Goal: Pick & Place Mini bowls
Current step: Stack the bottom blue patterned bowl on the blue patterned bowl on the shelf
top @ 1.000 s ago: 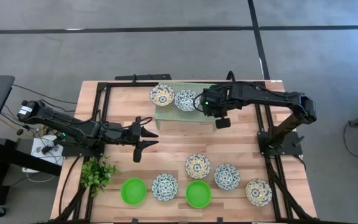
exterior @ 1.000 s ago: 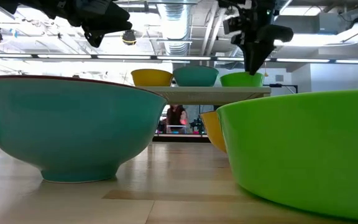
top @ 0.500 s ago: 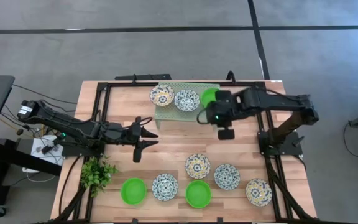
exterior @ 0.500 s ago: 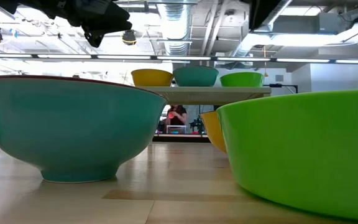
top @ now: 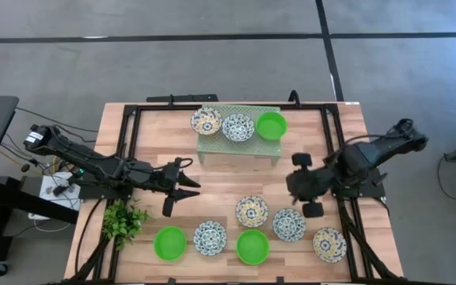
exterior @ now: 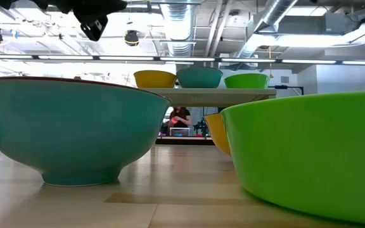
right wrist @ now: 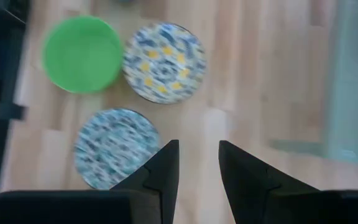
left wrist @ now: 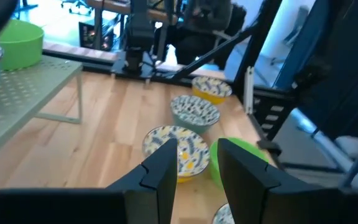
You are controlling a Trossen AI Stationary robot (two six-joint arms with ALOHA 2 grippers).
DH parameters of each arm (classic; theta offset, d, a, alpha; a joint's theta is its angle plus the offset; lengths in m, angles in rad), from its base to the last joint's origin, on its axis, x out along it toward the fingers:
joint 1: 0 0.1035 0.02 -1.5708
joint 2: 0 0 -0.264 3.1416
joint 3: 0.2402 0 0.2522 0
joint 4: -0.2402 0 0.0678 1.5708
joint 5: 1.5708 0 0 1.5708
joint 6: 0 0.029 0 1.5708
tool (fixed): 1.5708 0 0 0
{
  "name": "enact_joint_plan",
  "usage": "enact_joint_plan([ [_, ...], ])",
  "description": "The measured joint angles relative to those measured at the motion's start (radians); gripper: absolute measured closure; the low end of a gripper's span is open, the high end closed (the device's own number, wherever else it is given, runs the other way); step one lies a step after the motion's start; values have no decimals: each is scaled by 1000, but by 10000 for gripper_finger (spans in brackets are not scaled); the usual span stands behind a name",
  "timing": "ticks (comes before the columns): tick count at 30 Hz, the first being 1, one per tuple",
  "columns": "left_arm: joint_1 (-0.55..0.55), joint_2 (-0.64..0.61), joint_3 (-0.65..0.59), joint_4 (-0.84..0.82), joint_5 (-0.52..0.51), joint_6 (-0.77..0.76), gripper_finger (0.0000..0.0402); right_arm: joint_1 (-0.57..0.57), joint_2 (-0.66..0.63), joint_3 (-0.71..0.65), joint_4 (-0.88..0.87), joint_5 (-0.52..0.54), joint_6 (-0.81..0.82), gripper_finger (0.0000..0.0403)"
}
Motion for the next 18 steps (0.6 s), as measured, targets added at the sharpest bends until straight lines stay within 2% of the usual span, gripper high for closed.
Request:
enact_joint_plan([
  [5,-13,0,0,35,0,-27,286,56,-81,-238,232,0,105,294],
  [8,-13,5,0,47,-1,-77,286,57,-85,-332,298,-1,161,294],
  [13,-11,93,0,126,-4,-149,286,56,-46,-395,333,4,183,294],
  [18,19,262,40,173,-4,-272,286,55,5,-400,375,21,161,294],
])
